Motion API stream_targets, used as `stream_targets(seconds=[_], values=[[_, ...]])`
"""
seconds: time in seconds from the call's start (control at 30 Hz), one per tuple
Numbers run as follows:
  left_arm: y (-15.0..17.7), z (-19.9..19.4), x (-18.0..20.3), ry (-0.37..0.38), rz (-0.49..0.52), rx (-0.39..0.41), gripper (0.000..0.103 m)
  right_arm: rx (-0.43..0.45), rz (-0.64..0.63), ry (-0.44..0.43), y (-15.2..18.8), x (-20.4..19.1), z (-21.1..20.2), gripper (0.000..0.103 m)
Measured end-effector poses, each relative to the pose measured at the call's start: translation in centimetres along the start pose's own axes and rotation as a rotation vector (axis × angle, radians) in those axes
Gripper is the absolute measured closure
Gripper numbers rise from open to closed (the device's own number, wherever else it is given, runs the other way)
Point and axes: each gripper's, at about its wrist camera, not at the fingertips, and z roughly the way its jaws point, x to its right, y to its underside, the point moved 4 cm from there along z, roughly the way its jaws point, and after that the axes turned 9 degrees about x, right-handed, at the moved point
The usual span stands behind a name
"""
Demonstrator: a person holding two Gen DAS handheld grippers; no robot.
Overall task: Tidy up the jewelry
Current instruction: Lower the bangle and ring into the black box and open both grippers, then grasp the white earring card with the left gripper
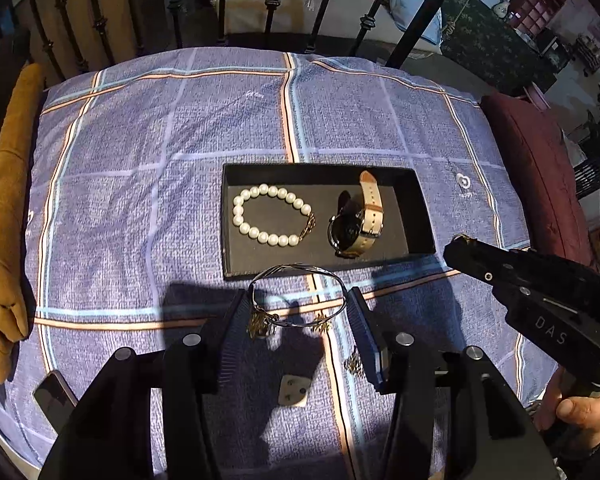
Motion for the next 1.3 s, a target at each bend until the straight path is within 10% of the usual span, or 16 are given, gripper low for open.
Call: stream_targets(seconds=[0.6, 0.73, 0.87, 1.3], values=[[-4.1, 6.0, -0.4, -0.050, 0.047, -0.034, 0.054, -0.080, -0.053, 0.026, -2.6, 1.3, 5.6, 0.091], [-4.2, 5.6, -0.7, -0.080, 0.047, -0.019, 0.018, -0.084, -0.045, 0.045, -2.4, 1.4, 5.5, 0.060], [-4.0, 4.4, -1.3, -0.088, 0.039, -0.011, 0.017, -0.058, -0.037, 0.052, -2.2, 1.6, 3.9, 0.056], [9.3, 2.2, -2.2, -0.118, -0.011, -0.176, 0.009, -0.201, 0.065, 0.011, 9.8, 0.7, 0.9, 0.056]])
